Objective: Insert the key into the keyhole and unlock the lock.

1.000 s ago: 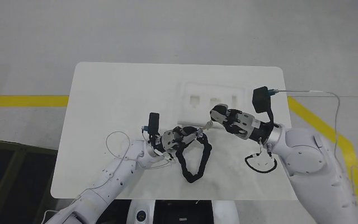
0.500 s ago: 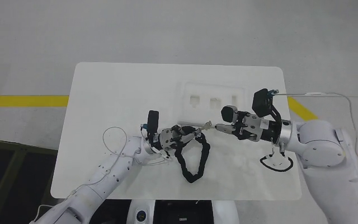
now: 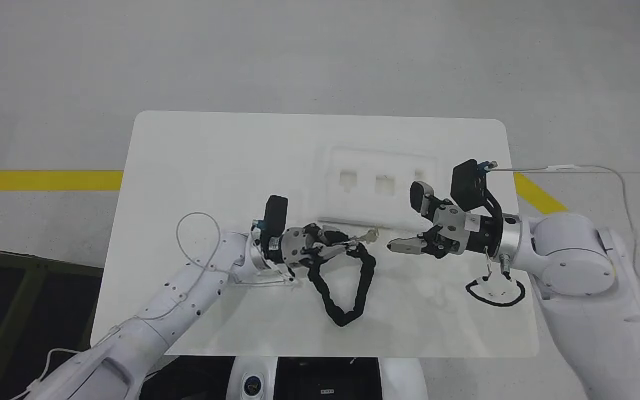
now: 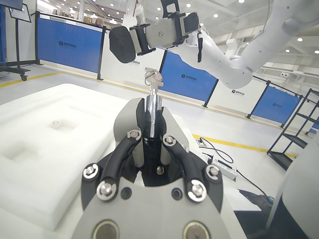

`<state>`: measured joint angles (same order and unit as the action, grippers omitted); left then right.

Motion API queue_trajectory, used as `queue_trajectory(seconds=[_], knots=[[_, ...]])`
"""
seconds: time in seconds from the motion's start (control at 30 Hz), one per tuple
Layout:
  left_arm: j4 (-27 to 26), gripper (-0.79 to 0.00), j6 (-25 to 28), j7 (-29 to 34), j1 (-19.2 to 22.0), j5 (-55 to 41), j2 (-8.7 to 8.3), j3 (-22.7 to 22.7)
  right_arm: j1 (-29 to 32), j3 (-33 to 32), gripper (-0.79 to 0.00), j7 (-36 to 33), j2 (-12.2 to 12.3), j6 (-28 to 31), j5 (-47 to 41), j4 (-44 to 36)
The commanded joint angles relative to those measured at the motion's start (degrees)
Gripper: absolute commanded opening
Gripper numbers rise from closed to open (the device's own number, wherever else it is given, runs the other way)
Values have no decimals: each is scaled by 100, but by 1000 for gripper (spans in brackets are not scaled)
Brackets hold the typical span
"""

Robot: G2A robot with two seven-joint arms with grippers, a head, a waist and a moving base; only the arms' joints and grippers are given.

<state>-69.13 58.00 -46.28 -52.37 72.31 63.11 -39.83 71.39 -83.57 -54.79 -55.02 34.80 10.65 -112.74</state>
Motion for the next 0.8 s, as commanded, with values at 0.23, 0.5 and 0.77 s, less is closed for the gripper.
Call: queue_trajectory(seconds=[0.23,0.5,0.77], knots=[[-54,-785,0,0,-13,-477,-82,93,-204,31,0,1086,-9,1776,1966,177],[285,-785,0,156,213,-868,-213,549,-169,260,0,2935,-116,2320,4638,140],[205,-785,0,349,554,-1616,-358,1182,-248,832,0,4222,-159,2320,6322,225]])
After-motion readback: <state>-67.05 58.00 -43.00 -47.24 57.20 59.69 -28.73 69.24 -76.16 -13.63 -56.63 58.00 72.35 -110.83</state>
